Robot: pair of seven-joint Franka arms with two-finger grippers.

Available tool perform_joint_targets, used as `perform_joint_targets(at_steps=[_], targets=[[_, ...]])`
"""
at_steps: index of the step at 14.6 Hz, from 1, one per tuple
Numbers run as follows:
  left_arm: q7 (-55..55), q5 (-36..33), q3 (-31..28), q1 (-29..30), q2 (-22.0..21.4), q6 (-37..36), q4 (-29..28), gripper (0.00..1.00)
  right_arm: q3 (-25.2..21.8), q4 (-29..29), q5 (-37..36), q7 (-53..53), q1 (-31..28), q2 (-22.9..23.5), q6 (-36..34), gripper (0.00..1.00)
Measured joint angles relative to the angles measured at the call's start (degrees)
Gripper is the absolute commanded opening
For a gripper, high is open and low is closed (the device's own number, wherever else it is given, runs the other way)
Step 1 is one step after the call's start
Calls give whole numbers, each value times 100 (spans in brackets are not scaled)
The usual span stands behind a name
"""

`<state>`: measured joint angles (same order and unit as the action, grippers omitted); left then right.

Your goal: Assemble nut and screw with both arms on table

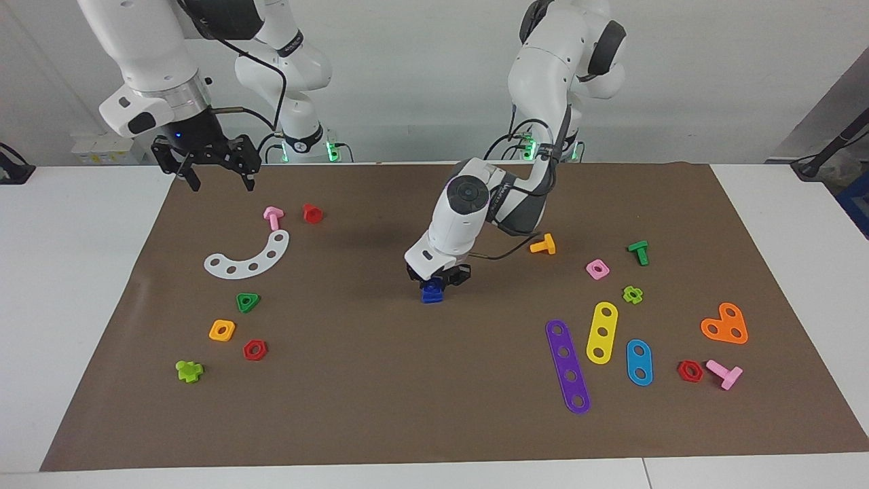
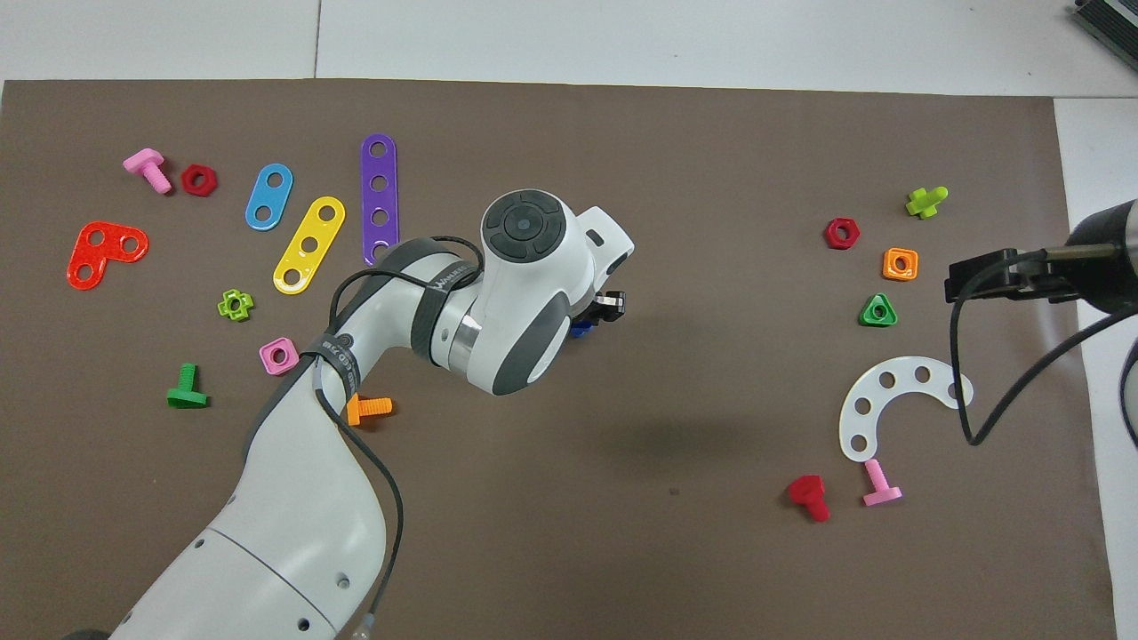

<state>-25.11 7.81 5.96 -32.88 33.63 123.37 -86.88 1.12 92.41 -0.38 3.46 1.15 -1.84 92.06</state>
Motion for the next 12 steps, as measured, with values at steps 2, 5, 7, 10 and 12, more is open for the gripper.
perform_joint_targets(at_steps=[2, 5, 7, 10, 12], targets=[[5, -178, -3, 0, -1, 155, -36, 100, 0, 0, 0, 0, 0, 0, 0, 100], [4, -330, -5, 0, -9, 242, -22, 100, 0, 0, 0, 0, 0, 0, 0, 100], [3, -330, -23, 10, -16, 193, 82, 100, 0, 0, 0, 0, 0, 0, 0, 100], [3, -330, -120, 155, -41, -226, 355, 100, 0, 0, 0, 0, 0, 0, 0, 100], [4, -330, -163, 384, -76, -646, 613, 100, 0, 0, 0, 0, 0, 0, 0, 100]])
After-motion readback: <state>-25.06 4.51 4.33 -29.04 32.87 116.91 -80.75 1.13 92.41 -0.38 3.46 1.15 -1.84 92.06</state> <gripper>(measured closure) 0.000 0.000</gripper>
